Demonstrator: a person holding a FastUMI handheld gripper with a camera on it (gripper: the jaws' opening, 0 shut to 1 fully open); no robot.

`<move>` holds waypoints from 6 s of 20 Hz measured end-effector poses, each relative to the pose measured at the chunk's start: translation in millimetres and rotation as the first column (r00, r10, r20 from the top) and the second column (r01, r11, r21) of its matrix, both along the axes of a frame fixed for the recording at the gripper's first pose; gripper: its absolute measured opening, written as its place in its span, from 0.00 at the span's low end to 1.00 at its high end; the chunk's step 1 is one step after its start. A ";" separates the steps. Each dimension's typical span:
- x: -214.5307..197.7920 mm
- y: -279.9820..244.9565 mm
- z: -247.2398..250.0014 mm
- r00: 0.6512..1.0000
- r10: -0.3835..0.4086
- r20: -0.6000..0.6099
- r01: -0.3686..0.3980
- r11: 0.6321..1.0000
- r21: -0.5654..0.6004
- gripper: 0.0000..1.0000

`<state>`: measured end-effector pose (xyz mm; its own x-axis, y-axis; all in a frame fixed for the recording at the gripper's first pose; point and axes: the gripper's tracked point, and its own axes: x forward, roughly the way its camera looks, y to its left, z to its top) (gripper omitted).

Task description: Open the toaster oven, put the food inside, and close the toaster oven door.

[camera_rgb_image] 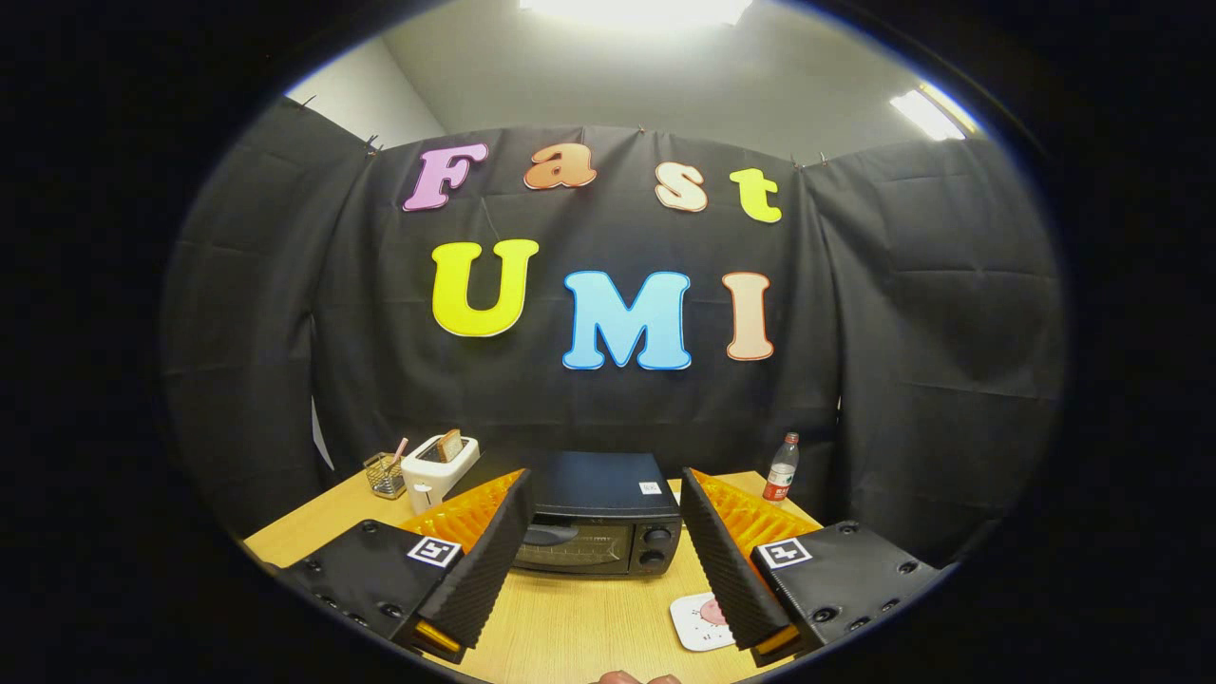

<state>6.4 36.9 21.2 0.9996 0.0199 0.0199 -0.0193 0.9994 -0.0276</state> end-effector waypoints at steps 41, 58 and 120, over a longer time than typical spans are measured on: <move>190.9 84.8 -156.6 0.900 0.069 -0.429 -0.081 0.997 -0.010 0.98; 155.8 86.6 -175.9 0.879 0.075 -0.471 -0.065 0.997 0.038 0.98; 100.9 -263.5 -287.1 0.463 0.116 -0.879 -0.022 0.993 0.120 0.98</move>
<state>107.4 -226.7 -265.9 0.4803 0.1350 -0.8666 -0.0549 0.9908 0.1239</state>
